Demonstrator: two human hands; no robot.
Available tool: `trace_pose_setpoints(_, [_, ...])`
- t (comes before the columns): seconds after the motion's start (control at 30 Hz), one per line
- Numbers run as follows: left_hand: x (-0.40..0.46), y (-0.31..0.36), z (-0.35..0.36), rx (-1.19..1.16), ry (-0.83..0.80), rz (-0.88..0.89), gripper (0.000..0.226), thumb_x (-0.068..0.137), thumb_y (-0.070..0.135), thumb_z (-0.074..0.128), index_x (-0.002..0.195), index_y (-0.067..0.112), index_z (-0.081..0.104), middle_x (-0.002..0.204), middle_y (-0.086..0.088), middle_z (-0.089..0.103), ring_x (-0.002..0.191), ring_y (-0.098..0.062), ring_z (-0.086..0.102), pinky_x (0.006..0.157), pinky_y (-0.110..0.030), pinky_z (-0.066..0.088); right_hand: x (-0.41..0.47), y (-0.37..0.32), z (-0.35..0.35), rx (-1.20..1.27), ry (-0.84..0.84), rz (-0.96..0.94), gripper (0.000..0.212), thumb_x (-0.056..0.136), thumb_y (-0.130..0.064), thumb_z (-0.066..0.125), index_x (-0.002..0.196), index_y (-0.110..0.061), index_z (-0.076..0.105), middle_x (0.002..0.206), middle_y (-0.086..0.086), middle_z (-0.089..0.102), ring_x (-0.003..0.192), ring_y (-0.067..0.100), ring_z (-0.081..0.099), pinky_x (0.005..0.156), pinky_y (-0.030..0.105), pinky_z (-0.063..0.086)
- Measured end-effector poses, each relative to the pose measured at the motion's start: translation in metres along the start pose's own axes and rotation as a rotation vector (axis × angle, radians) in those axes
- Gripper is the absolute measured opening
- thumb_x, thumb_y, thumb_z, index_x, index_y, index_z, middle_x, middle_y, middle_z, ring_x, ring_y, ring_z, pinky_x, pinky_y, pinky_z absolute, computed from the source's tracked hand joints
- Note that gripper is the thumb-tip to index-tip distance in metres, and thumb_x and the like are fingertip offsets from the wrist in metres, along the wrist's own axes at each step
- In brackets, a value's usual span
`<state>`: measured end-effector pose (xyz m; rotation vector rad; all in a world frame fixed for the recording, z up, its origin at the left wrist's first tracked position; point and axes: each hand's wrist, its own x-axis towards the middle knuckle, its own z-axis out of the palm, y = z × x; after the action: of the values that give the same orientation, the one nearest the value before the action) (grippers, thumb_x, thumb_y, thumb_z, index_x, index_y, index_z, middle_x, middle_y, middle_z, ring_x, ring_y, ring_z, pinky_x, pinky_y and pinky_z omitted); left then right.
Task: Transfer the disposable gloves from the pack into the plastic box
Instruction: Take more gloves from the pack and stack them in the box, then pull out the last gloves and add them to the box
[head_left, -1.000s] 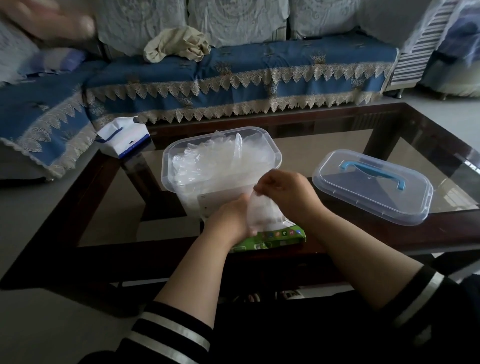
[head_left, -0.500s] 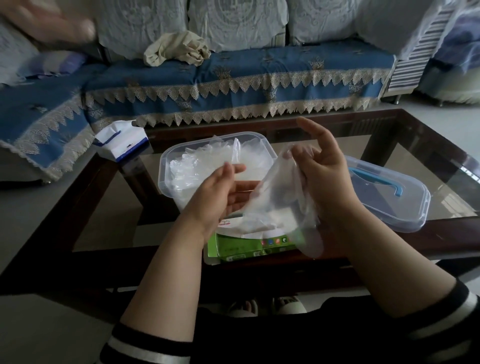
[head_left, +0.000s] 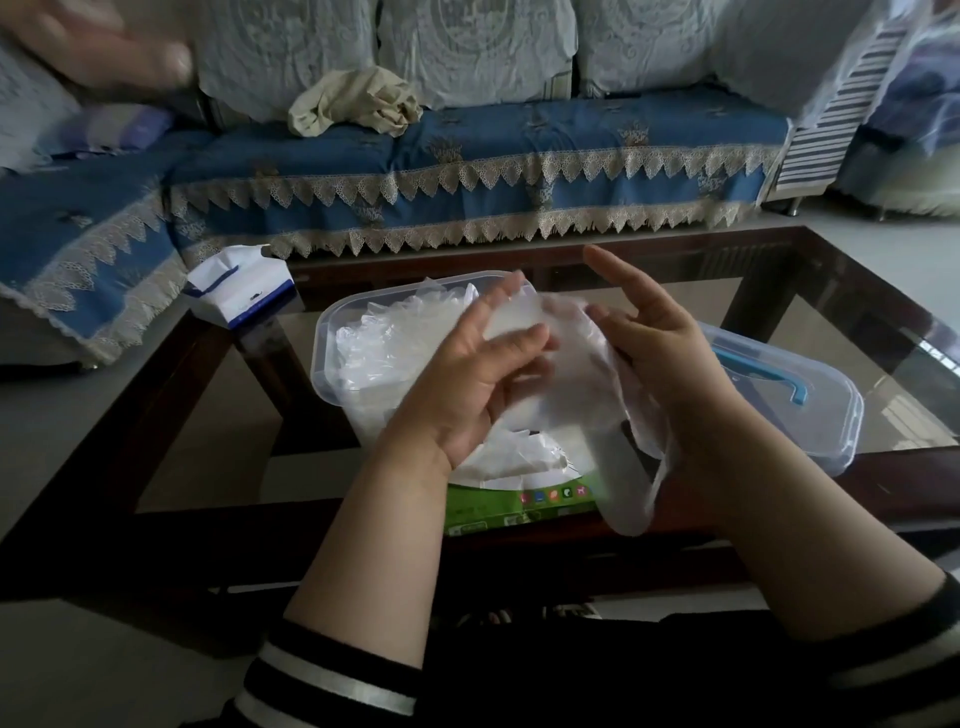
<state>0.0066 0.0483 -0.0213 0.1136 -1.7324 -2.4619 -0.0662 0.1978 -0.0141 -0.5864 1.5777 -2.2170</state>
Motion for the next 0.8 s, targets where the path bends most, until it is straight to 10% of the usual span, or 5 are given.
trace_pose_setpoints(0.17, [0.013,0.017,-0.008,0.344,0.183,0.279,0.034,0.096,-0.004,0.049,0.111,0.026,0.053,0.088,-0.003,0.072,0.052,-0.007,0.05,0.05,-0.021,0.042,0.011,0.0,-0.011,-0.341,-0.04,0.105,0.066,0.075,-0.032,0.067,0.137,-0.034,0.044,0.087,-0.006,0.072,0.068,0.004,0.066,0.062,0.023,0.054])
trace_pose_setpoints(0.3, [0.021,0.026,-0.026,0.591,0.386,0.318,0.028,0.1,0.003,0.044,0.092,0.023,0.062,0.098,0.003,0.071,0.041,-0.001,0.039,0.038,-0.016,0.034,0.032,-0.003,-0.018,-0.405,-0.089,0.136,0.075,0.074,-0.018,0.073,0.14,-0.032,0.04,0.083,0.002,0.072,0.054,0.008,0.046,0.045,0.019,0.037])
trace_pose_setpoints(0.53, [0.031,0.033,-0.074,1.249,0.623,0.234,0.034,0.103,0.014,0.039,0.129,0.025,0.059,0.131,0.003,0.06,0.113,-0.019,0.058,0.084,-0.028,0.044,0.109,-0.006,0.026,-0.997,-0.018,-0.219,0.015,0.088,0.001,0.059,0.099,-0.009,0.063,0.086,-0.004,0.061,0.064,0.0,0.051,0.052,0.003,0.04])
trace_pose_setpoints(0.8, [0.034,0.036,-0.094,1.686,0.512,-0.235,0.073,0.085,0.06,0.061,0.145,0.022,0.043,0.143,-0.006,0.046,0.133,-0.031,0.032,0.107,-0.045,0.032,0.144,0.037,0.048,-1.581,-0.329,-0.126,0.043,0.087,0.006,0.048,0.1,-0.028,0.07,0.122,-0.002,0.058,0.111,0.017,0.049,0.087,0.032,0.045])
